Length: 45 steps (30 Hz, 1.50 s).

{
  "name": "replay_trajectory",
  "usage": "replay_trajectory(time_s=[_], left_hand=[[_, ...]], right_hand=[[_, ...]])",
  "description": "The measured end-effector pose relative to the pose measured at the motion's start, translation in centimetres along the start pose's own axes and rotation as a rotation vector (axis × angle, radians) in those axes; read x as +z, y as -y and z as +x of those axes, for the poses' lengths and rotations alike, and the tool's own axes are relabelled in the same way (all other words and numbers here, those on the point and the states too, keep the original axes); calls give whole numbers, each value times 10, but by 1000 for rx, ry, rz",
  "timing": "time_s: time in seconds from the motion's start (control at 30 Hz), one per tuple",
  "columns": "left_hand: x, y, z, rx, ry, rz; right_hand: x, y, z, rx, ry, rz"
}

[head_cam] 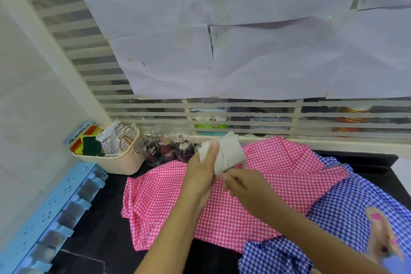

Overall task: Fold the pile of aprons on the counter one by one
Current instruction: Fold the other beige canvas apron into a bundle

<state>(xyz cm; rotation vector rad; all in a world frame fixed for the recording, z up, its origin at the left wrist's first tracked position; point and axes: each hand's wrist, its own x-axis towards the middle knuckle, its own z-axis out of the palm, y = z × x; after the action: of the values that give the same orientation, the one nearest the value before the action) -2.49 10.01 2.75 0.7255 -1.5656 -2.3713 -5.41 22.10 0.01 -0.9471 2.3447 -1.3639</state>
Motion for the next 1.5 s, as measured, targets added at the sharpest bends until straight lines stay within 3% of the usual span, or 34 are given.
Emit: replay_trajectory(time_s=[0.1,0.2,0.27,0.33,0.4,0.47,0.53,0.6,0.67,0.77,0.8,0.83,0.87,0.93,1.03,1.13,1.23,1.37,1.5], left_hand=[[2,-14,-2,75,-48,-33],[-19,-51,13,47,-172,-468],[-38,-68,21,46,-215,-724],[-57,-66,24,67,-177,-785],[-64,-53,17,3,-132,-896],[-66,-40,10,115,-126,-727],[-55,-44,23,157,-232,-761],[-55,-38,32,70,-297,-835],[-53,-31,25,134,-241,-564],[-53,-19,20,193,-147,-582],[-46,-23,24,171,-48,-625],[-41,-31,20,221,-29,-478],[-38,-37,26,167,-16,-549],[-27,-42,27,152,14,-422],[-15,-32,17,257,29,24],[-11,-18,18,340,89,530],[-12,-4,16,330,277,716],[-13,12,13,323,340,893],[-11,15,11,353,232,760]], right_hand=[[1,3,3,-93,66,63],[-12,-12,4,-4,199,26],[-24,-26,4,104,193,69],[-34,-32,6,167,151,243],[-39,-31,8,155,115,616],[-41,-24,8,153,84,1099],[-38,-11,7,124,92,1402],[-32,-6,10,101,110,1595],[-29,4,17,78,144,1747],[-31,4,30,114,117,1866],[-34,0,35,161,90,1861],[-35,-4,38,208,91,1817],[-37,-5,39,239,119,1740],[-45,-7,43,245,213,1582],[-53,7,44,167,418,1420],[-67,18,46,224,479,1075],[-89,22,57,222,564,713],[-107,28,73,374,376,559],[-105,34,81,200,-27,315]])
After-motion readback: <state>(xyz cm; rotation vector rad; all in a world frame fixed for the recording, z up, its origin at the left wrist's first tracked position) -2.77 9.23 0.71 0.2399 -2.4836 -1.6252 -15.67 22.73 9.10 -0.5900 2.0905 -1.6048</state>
